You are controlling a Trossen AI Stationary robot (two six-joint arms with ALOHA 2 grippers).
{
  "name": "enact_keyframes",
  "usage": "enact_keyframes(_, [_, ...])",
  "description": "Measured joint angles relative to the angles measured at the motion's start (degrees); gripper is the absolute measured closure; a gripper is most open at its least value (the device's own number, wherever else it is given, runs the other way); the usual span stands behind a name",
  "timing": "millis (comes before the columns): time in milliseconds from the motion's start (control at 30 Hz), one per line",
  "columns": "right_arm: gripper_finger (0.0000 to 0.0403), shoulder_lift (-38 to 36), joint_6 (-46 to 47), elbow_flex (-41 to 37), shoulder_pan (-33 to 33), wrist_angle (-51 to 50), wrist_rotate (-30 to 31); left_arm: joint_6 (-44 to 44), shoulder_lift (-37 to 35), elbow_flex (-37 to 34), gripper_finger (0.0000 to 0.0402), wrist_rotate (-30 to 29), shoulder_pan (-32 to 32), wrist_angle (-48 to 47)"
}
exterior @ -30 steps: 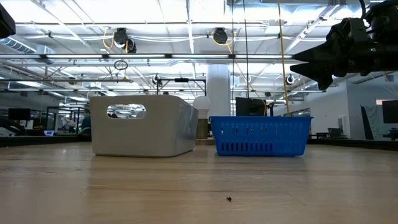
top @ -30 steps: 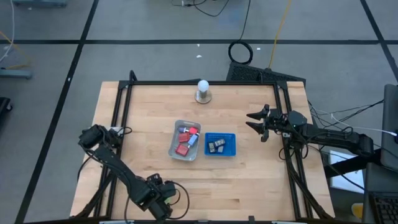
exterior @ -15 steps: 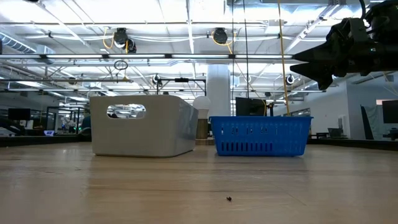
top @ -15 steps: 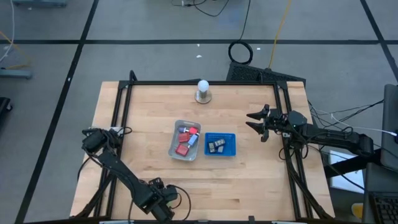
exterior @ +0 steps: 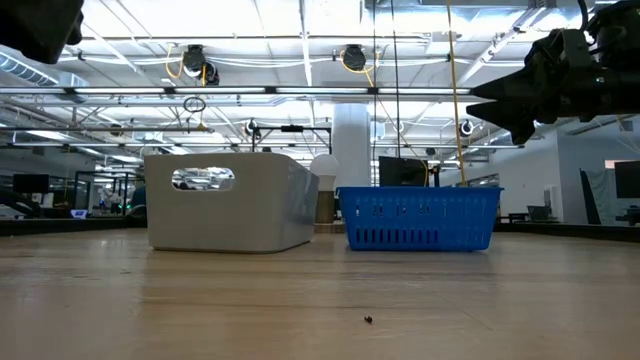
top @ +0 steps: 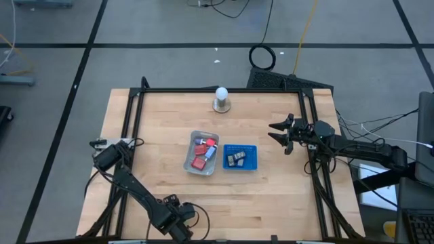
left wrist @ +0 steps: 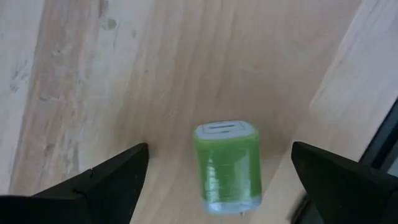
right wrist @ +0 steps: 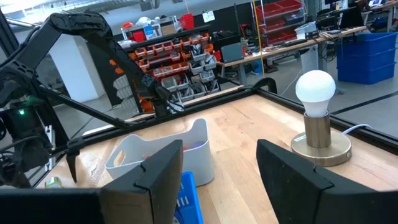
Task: Pick & Place Office items
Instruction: Put the green charger adapter into the gray bin
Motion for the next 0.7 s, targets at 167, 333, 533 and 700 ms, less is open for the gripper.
enact_keyframes(167, [0.0206, 0.0, 0.0, 0.0, 0.0, 0.0, 0.0, -0.2, 0.1, 0.0, 0.0005, -0.2, 0.4, 0.7])
enact_keyframes(333, [0.0206, 0.0, 0.0, 0.0, 0.0, 0.0, 0.0, -0.1, 0.1, 0.0, 0.0025, -0.4, 1.0, 0.8])
enact_keyframes(533, [0.0206, 0.0, 0.0, 0.0, 0.0, 0.0, 0.0, 1.7, 0.7, 0.0, 0.0135, -0.7, 1.8, 0.6])
enact_keyframes(700, [0.0206, 0.0, 0.0, 0.0, 0.0, 0.0, 0.0, 2.0, 0.9, 0.0, 0.0256, -0.6, 1.9, 0.6])
